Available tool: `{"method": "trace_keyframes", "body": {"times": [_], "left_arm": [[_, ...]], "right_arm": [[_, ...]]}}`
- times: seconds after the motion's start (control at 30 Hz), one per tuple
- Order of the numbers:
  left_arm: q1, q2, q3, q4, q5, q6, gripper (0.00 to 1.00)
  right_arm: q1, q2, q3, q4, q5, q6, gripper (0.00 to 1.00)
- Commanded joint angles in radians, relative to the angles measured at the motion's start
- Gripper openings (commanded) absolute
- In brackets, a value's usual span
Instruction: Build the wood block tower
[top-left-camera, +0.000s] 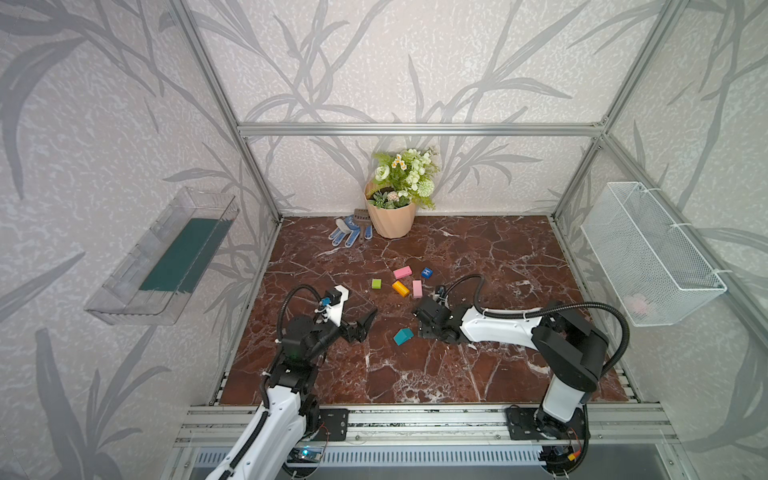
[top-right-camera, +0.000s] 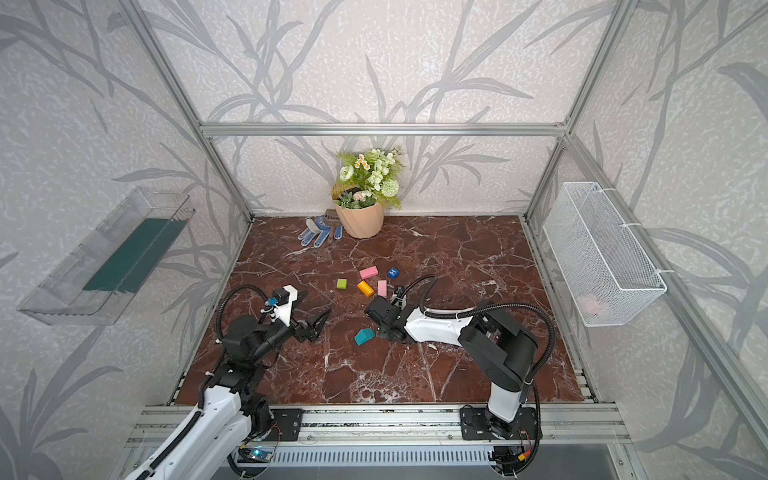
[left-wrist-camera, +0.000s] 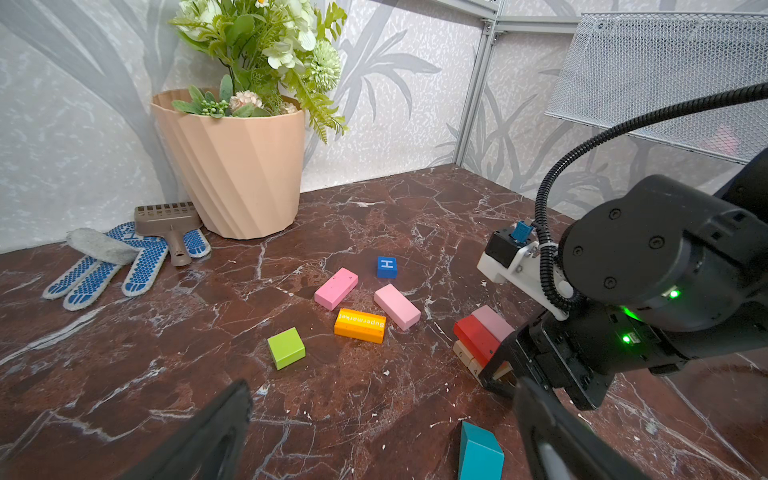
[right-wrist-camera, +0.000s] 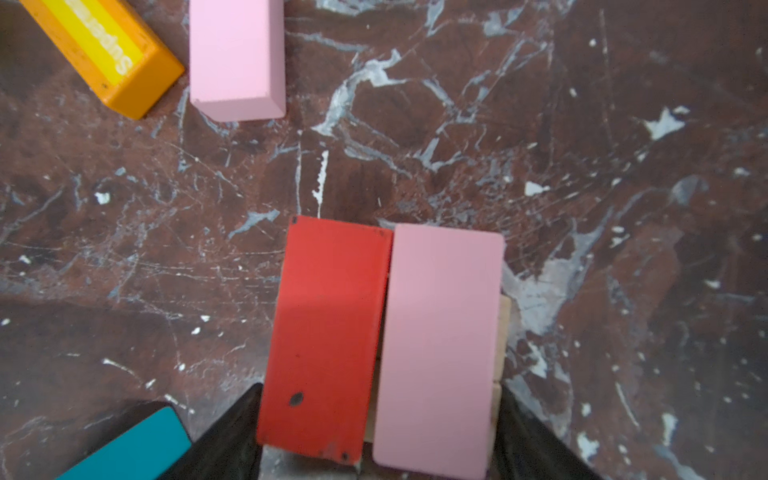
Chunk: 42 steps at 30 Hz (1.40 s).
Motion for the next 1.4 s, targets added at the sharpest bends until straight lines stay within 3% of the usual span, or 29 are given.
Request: {"method": "trace_keyframes", "body": {"times": [0.0,0.77,1.03,1.37], "left_arm": [[-0.003,-0.008,-0.009,0.022,0.002,0.005,0.99],[-0.003,-0.012,-0.011,0.023,0.000,0.005,0.99],[-0.003,-0.013,-0.011,0.023,0.001,0.005,0.99],[-0.003,-0.012,-0.010,0.023,-0.001,0.005,0.99]], "right_arm": [[-0.003,-0.005,0.028,-0.012,0.025,-0.009,0.84],[-0.002,-0.019,0.101,-0.109,0.076,-0.008,0.82],[-0.002,0.014,0.097,-0.089,0.059,-0.028,0.98],[-0.006,0.041,0.059,-0.030,0.046,-0.032,0.99]]}}
